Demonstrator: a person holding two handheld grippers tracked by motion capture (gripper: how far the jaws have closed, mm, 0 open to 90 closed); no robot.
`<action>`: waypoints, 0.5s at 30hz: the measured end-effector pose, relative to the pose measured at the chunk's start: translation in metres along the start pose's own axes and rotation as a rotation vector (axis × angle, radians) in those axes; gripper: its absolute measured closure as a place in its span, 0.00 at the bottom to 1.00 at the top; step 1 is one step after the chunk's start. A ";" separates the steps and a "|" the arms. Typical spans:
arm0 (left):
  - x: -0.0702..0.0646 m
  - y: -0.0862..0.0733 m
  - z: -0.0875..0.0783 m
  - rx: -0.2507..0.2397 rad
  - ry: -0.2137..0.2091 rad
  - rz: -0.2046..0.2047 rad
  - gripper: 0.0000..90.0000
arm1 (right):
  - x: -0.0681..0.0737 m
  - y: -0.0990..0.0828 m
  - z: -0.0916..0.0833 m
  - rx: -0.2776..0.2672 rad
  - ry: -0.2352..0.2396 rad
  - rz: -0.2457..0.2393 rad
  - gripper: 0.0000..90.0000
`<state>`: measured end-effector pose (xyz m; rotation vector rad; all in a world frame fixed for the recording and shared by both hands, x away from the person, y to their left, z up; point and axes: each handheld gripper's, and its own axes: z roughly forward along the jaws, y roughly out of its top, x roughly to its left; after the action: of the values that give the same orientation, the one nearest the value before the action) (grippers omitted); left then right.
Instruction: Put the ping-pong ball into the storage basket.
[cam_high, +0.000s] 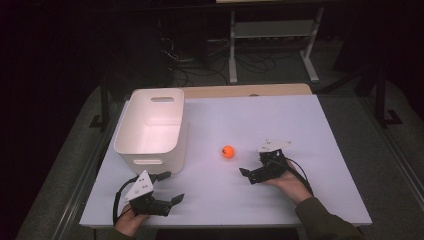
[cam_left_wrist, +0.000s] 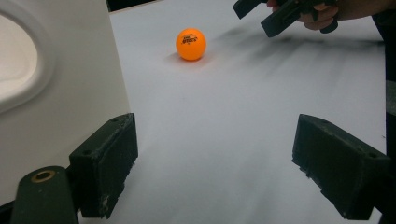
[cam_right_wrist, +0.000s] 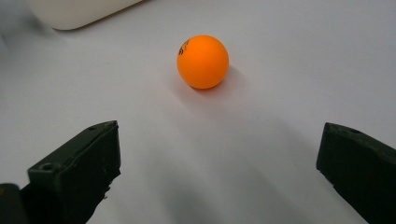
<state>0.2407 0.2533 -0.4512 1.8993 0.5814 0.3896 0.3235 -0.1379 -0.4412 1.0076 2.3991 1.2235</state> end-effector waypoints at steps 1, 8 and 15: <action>0.000 0.000 0.000 0.000 0.000 0.000 0.16 | 0.000 0.000 0.000 0.001 0.000 0.001 0.00; 0.000 0.000 0.000 0.001 0.000 -0.002 0.16 | 0.001 0.001 0.003 -0.003 0.006 0.004 0.00; 0.000 0.000 0.000 -0.001 0.001 0.002 0.16 | 0.003 0.006 0.007 -0.005 0.013 -0.006 0.00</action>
<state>0.2407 0.2534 -0.4512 1.8991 0.5797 0.3916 0.3276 -0.1296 -0.4407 0.9933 2.4062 1.2374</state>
